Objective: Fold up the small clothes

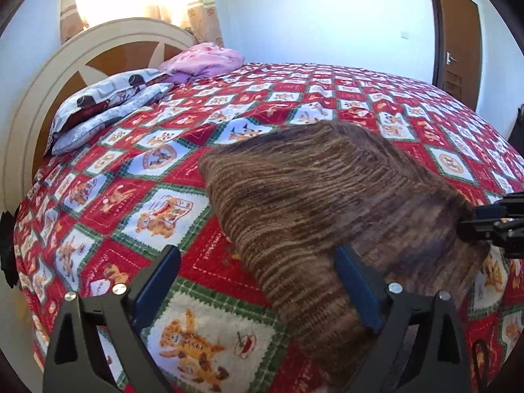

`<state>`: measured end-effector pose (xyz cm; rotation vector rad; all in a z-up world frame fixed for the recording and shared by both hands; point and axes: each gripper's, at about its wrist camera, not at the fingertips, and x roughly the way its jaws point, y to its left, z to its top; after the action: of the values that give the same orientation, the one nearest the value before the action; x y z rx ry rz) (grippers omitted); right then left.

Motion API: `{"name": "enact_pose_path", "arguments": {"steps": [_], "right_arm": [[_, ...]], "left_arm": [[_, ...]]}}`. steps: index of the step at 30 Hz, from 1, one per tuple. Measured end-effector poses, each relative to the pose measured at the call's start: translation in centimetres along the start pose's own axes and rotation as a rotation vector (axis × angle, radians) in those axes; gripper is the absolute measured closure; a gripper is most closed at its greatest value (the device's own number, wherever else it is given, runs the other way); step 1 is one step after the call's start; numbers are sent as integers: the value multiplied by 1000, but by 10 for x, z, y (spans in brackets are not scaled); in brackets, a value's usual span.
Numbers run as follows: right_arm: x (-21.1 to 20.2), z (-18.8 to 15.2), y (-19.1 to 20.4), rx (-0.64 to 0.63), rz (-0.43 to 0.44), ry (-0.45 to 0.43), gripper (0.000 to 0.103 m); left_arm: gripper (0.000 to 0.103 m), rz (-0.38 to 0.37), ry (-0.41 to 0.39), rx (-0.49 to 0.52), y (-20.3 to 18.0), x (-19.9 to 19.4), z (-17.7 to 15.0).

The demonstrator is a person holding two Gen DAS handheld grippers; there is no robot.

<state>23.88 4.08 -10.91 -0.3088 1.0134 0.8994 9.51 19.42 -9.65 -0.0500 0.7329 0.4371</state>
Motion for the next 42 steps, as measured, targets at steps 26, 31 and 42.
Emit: {"name": "enact_pose_path", "arguments": {"steps": [26,31,42], "right_arm": [[-153,-50,53,9,-93,-417,52],[-156,-52,58,-1,-97,-423,52],[-158,-52,62,-8,-87,-424,52]], "left_arm": [[6,-114,-184,38,-27,-116,6],[6,-115,-199,26,-25,-120,7],[6,-114,-201,23,-25,-122,7]]}}
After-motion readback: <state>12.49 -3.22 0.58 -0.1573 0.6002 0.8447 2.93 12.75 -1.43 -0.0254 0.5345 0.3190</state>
